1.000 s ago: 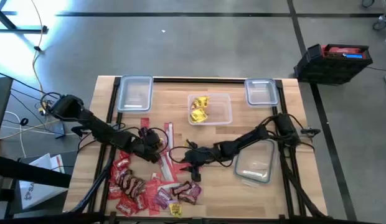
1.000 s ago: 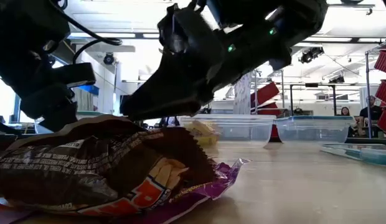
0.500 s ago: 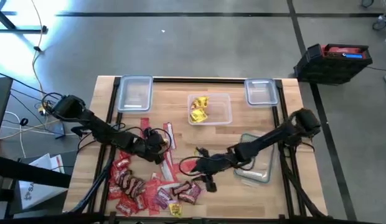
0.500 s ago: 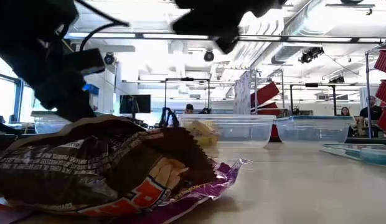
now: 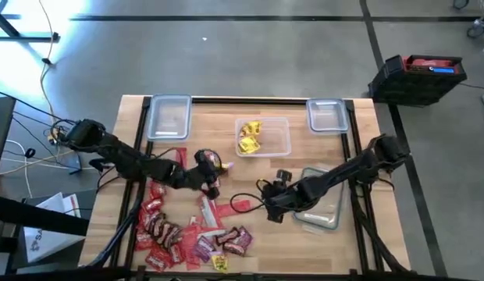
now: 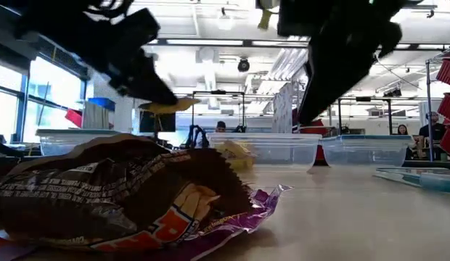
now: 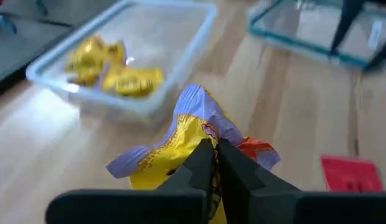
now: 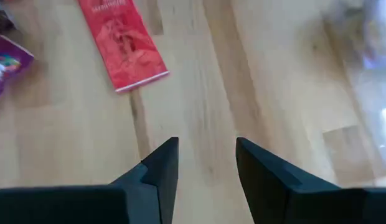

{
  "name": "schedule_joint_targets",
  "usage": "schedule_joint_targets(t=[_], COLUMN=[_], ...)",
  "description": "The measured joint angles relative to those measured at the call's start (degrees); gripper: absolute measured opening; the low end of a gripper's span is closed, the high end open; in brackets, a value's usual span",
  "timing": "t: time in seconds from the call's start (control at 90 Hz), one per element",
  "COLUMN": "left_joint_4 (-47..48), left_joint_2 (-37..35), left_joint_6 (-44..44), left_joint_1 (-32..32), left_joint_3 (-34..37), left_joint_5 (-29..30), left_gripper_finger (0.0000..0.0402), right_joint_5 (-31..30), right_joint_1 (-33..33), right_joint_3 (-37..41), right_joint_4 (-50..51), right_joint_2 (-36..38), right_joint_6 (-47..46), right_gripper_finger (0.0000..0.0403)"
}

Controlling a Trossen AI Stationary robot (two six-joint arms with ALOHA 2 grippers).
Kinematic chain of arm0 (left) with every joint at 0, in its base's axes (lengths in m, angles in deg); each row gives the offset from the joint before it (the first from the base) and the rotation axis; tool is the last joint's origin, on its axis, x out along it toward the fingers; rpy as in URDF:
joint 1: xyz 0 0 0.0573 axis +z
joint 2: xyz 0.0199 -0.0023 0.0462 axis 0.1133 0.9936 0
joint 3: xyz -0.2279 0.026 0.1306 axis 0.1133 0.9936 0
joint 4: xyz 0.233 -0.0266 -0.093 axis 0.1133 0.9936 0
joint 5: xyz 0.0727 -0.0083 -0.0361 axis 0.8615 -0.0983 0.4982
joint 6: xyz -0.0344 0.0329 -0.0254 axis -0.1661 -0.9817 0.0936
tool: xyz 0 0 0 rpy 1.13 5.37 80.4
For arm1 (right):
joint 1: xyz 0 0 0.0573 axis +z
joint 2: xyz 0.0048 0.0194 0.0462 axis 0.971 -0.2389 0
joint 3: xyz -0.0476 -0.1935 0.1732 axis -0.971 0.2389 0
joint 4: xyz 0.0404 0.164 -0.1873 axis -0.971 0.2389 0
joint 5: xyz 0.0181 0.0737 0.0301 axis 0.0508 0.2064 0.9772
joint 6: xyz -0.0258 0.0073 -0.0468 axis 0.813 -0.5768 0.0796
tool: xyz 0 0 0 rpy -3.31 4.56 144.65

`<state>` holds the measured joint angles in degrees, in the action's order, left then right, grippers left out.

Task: Sort candy
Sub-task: Put the middle left yellow candy into the center transparent bin

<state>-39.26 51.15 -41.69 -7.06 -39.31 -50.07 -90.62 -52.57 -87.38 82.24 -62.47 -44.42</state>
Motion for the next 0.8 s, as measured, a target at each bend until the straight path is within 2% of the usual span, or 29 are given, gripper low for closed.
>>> schedule_joint_targets(t=[0.322,0.489,0.8], left_joint_4=[-4.2,-4.2,-4.1], left_joint_2=[0.2,3.0,14.1], left_joint_6=[-6.1,-9.5,-13.0], left_joint_1=[12.8,16.8,24.7], left_joint_3=[-0.8,-4.3,-11.6], left_joint_5=[-9.5,-14.1,-18.7], left_gripper_finger=[0.0000,0.0000,0.0000], right_joint_5=[5.4,7.2,13.2], right_joint_1=[-2.7,-4.4,-7.8], right_joint_3=[-0.3,-0.3,-0.2], right_joint_4=[-13.9,-15.0,-15.7], right_joint_2=[-12.2,-12.8,-12.7], right_joint_6=[-0.4,-0.6,4.0], right_gripper_finger=[0.0130,0.0130,0.0130])
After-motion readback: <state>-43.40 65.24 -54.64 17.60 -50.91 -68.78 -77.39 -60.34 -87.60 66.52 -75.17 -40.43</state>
